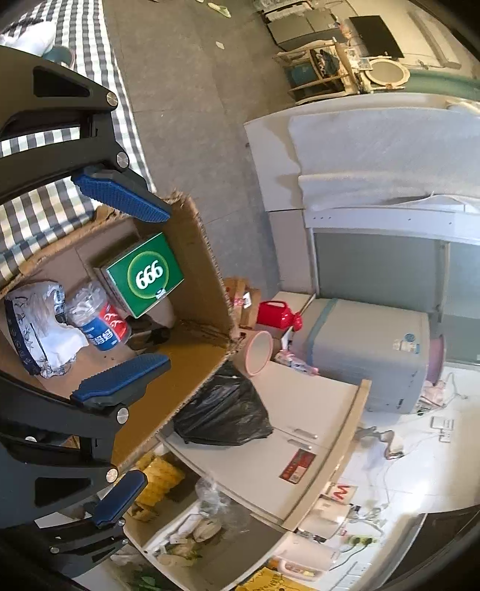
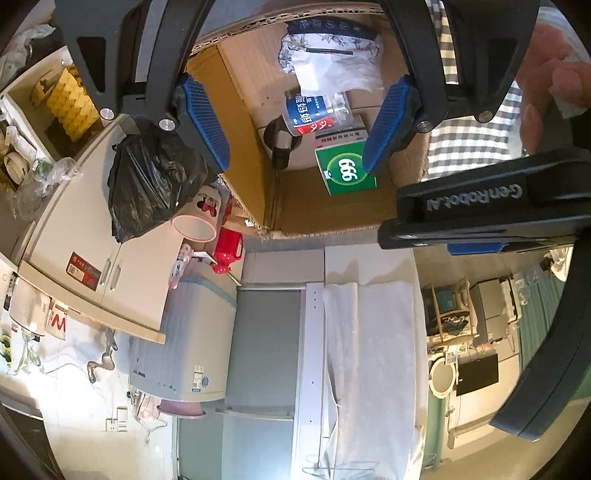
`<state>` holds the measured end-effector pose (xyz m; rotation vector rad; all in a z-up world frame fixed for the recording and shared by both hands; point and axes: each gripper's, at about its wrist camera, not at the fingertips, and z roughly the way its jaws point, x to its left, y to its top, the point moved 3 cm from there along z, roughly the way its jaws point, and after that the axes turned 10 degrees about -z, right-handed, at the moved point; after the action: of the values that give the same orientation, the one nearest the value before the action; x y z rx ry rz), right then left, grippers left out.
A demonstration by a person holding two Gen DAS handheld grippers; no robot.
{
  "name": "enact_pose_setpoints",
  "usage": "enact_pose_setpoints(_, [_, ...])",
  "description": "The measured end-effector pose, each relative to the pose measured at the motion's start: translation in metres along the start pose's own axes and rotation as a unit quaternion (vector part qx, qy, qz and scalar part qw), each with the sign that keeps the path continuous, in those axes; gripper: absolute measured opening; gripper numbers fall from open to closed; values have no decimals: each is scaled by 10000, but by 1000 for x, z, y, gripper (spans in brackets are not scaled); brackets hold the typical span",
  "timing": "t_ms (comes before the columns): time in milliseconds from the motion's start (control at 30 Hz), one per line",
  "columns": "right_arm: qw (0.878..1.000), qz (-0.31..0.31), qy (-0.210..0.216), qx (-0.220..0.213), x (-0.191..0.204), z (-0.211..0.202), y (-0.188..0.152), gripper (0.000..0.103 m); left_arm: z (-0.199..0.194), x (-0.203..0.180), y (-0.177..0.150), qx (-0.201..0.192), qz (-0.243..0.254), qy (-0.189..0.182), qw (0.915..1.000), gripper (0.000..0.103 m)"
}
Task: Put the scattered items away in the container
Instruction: 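Withdraw both grippers from the cardboard box toward the table, then move the left gripper over the bead bracelet while the right approaches the blue tissue pack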
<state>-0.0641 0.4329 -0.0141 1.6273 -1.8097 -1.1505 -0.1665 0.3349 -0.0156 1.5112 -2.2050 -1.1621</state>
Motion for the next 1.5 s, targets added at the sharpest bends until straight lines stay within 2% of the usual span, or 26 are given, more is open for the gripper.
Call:
enact_pose_setpoints(333, [9992,12,-108,-374,6,-26,19,78,-47,9,13,-451,-37,-50,9990,77])
enact_pose_setpoints(467, [9983,25,-173,-562,6,-41,27,78,-68,13,17,-723,9,42,9974,77])
enact_pose_setpoints(833, [9942,53,-184,-1062,9,-80,45,94,-127,41,20,-1239,108,260,9919,79])
enact_pose_setpoints(867, [9938,49,-188,-1094,10,-83,47,95,-133,45,20,-1316,107,297,9908,80])
enact_pose_setpoints(967, [9928,50,-178,-1180,13,-90,51,98,-148,54,19,-1543,106,438,9870,92])
enact_pose_setpoints(1067, [9922,58,-172,-1230,16,-94,54,103,-162,63,16,-1734,75,555,9833,93])
enact_pose_setpoints(1133, [9918,80,-131,-1266,19,-97,55,103,-169,69,13,-1768,58,592,9824,96])
enact_pose_setpoints(1200, [9919,115,-54,-1265,22,-99,55,103,-175,76,10,-1786,28,638,9818,103])
enact_pose_setpoints(1500, [9929,26,278,-1157,48,-96,48,103,-193,115,-6,-1727,-378,833,9807,103])
